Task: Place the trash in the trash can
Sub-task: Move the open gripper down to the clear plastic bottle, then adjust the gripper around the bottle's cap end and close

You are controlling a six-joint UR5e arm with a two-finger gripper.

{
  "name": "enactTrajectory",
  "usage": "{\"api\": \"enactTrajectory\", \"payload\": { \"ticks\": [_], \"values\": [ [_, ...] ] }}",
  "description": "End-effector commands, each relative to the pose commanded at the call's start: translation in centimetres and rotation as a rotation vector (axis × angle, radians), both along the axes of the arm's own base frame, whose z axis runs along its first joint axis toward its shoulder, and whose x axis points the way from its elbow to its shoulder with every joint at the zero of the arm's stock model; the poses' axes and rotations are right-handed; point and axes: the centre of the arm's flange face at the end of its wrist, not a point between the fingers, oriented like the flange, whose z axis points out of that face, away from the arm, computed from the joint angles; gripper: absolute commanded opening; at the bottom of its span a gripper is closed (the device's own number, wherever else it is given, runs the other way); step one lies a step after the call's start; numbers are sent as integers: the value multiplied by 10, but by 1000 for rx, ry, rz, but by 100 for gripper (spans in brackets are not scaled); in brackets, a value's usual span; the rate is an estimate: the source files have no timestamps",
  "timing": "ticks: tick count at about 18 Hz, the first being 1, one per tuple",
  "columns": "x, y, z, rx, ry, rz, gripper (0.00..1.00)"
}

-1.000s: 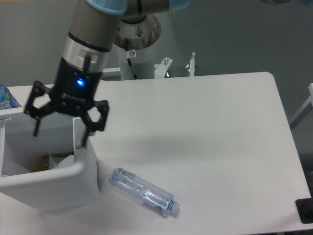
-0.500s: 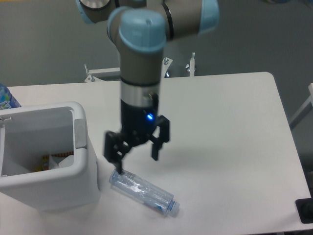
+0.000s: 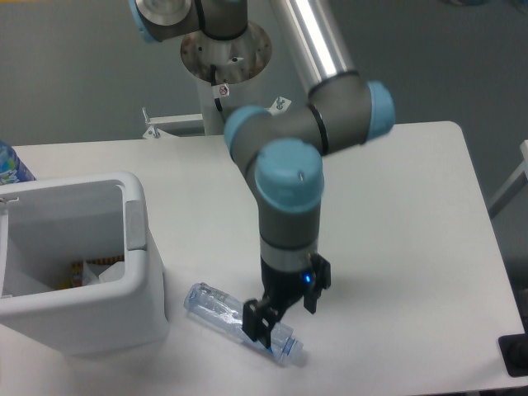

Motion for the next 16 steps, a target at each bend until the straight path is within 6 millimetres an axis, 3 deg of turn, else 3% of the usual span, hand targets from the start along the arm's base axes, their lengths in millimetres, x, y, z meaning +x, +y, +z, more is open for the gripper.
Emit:
{"api": "enactTrajectory", "payload": {
  "ticks": [3, 7, 16],
  "values": [
    [-8, 6, -10, 2, 20, 19, 100],
    [-20, 1, -49, -101, 61, 94, 100],
    [-33, 10, -64, -94, 82, 158, 100]
  ]
}}
